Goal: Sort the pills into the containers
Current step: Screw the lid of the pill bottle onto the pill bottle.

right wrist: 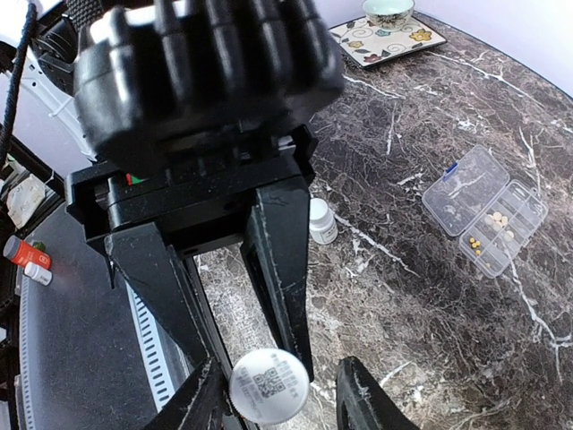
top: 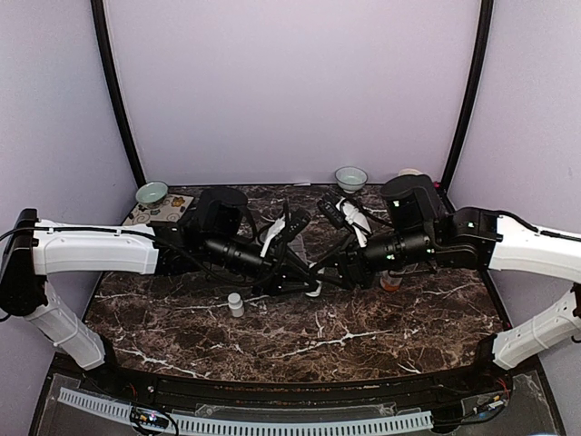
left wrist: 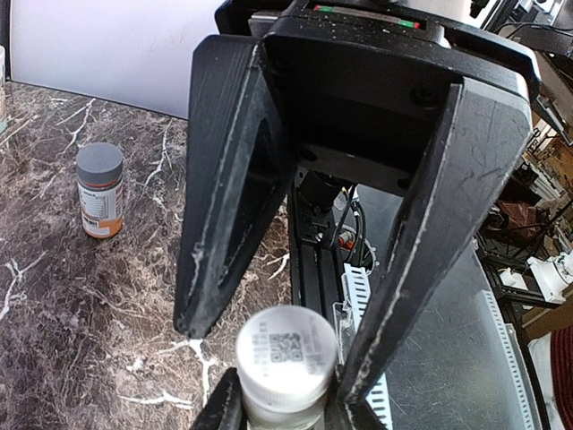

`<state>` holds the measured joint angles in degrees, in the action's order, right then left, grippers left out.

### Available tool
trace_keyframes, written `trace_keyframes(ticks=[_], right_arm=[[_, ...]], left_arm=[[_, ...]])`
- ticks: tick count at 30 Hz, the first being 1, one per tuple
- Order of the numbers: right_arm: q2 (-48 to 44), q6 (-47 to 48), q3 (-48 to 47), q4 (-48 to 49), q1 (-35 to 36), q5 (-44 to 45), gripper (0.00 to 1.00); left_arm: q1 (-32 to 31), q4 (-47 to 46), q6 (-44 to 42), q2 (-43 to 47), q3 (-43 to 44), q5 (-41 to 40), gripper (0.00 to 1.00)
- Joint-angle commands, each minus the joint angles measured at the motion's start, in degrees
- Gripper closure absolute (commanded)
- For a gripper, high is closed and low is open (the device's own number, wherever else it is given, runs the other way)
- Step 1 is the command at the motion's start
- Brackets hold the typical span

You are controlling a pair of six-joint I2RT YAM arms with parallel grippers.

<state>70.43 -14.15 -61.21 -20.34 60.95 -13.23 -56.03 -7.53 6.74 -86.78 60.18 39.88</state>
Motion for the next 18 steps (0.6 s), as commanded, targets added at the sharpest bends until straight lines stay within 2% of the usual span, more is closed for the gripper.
trace_keyframes(ticks=[1,8,13,18], right_arm=[[0.4,0.2,-1.8,2.3,-0.4,-1.4,0.57],[1.3,-0.1,-2.4,1.9,-0.9,-2.7,0.65],[1.9,-0.5,-2.6,1.9,-1.0,-3.7,0.77],[2.4,-0.9,-2.9,1.3,-1.3,-4.5,0.77]], left_arm=[[0.2,0.0,-0.4,-0.2,1.8,1.2,1.0],[0.2,-0.2,-0.6,-0.4,1.7,1.1,1.0],[0.3,-0.3,-0.9,-0.5,1.8,0.8,1.0],[0.4,-0.7,-1.0,-0.3,1.7,0.3,1.0]])
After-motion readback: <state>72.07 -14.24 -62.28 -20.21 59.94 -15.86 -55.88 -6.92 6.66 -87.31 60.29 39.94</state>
